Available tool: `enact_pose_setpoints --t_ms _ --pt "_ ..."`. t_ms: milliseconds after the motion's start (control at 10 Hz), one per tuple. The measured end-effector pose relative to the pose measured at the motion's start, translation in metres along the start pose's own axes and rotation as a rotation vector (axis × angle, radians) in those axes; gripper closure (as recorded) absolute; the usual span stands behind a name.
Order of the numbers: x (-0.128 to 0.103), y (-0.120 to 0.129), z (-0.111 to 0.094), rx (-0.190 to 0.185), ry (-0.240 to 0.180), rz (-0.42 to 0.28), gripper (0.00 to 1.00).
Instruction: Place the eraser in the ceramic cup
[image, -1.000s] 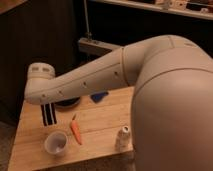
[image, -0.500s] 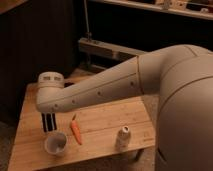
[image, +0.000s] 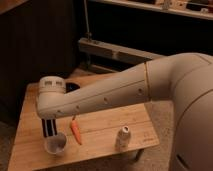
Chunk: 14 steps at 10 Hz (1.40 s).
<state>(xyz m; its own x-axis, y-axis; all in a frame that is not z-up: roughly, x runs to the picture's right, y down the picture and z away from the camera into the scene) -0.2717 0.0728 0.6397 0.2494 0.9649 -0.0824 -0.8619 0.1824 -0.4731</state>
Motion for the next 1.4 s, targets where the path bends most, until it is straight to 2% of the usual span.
enact_pose_setpoints --t_ms 200,300,500,600,800,1000,1100,1200,1300,1400 --pt "0.004 -0.004 0.005 0.007 0.014 0.005 1.00" --pt "0.004 0.000 0.001 -0.002 -0.001 -0.003 1.00" --pt "0.006 -0.005 0.005 0.006 0.007 0.001 1.00" --pt "0.004 0.001 0.000 -0.004 -0.010 -0.007 1.00" --pt "0.008 -0.005 0.004 0.007 0.005 0.003 1.00" --pt "0.022 -0.011 0.000 0.018 0.048 0.009 1.00" --pt "0.020 -0.013 -0.004 0.019 0.072 0.006 1.00" --pt "0.013 -0.014 -0.007 0.021 0.089 0.002 1.00" --pt "0.001 -0.005 -0.011 0.018 0.116 -0.018 1.00" --pt "-0.007 -0.001 -0.016 0.017 0.125 -0.034 1.00"
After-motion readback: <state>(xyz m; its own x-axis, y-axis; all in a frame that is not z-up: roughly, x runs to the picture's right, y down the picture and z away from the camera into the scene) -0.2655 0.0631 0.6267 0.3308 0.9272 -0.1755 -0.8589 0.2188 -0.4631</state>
